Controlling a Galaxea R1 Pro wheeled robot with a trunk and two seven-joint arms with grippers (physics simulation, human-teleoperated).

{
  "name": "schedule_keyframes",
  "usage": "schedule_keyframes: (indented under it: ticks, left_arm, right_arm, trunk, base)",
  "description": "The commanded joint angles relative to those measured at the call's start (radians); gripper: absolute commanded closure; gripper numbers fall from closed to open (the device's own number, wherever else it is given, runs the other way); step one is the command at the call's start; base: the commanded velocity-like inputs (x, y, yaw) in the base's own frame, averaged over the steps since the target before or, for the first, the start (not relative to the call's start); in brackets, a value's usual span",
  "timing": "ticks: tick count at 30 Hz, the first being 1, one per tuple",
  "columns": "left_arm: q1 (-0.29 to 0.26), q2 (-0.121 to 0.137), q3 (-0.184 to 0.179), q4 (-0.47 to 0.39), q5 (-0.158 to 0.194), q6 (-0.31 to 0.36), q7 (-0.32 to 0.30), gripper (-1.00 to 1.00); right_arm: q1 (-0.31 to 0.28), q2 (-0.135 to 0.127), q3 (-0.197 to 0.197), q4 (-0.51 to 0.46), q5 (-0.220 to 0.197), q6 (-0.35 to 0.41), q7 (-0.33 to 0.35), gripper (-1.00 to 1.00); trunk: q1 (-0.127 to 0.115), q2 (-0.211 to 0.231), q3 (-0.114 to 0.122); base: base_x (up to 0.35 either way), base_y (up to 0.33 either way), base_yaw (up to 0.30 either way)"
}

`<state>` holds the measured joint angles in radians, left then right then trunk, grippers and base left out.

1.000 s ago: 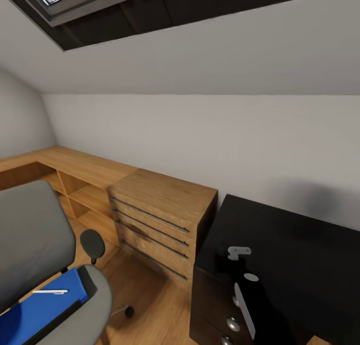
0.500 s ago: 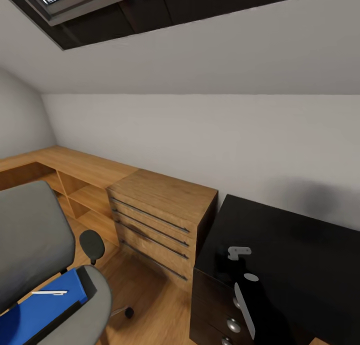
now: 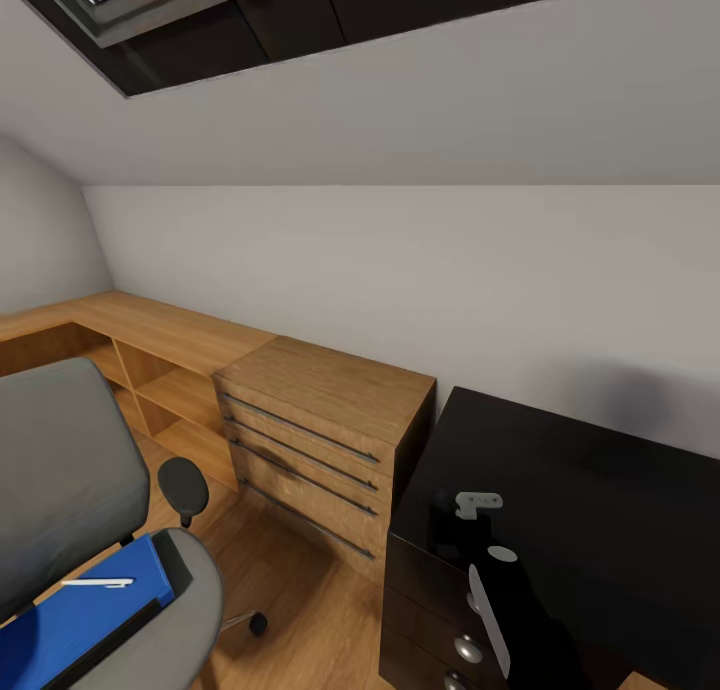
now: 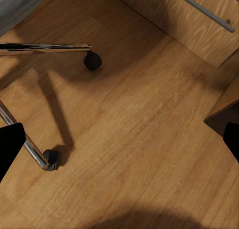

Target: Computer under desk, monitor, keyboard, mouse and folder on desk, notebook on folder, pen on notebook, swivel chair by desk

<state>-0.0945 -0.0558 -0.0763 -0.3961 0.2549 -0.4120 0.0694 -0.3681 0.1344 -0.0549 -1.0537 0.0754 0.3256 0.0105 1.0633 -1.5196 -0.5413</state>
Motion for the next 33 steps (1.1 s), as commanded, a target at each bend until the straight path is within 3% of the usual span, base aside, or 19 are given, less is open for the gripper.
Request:
schedule_keyframes:
  ticks: [1, 15, 16, 20, 33]
  left_arm:
    - [-0.001, 0.001, -0.008, 0.000, 0.006, -0.004, 0.007, -1.00]
    - [-0.001, 0.002, -0.008, -0.001, 0.006, -0.004, 0.007, -1.00]
    - [-0.001, 0.002, -0.008, -0.001, 0.006, -0.004, 0.008, -1.00]
    - [-0.001, 0.002, -0.007, 0.000, 0.006, -0.004, 0.007, -1.00]
    - [-0.001, 0.002, -0.008, 0.000, 0.006, -0.003, 0.006, -1.00]
  right_arm:
    - [0.000, 0.001, -0.004, 0.001, 0.010, 0.006, 0.003, 1.00]
    - [0.000, 0.001, -0.003, 0.001, 0.012, 0.004, 0.001, 1.00]
    - [0.000, 0.001, -0.003, 0.001, 0.012, 0.004, 0.001, -1.00]
    - [0.000, 0.001, -0.003, 0.001, 0.012, 0.004, 0.000, -1.00]
    - [0.000, -0.001, -0.005, -0.040, 0.010, 0.008, 0.002, -1.00]
  trunk:
    - [0.000, 0.000, -0.001]
    - [0.000, 0.000, -0.001]
    - [0.000, 0.000, -0.001]
    - [0.000, 0.000, -0.001]
    - [-0.050, 0.091, 0.040]
  base:
    - [0.000, 0.000, 0.000]
    - [0.000, 0.000, 0.000]
    - [0.000, 0.000, 0.000]
    - [0.000, 0.000, 0.000]
    - [0.000, 0.000, 0.000]
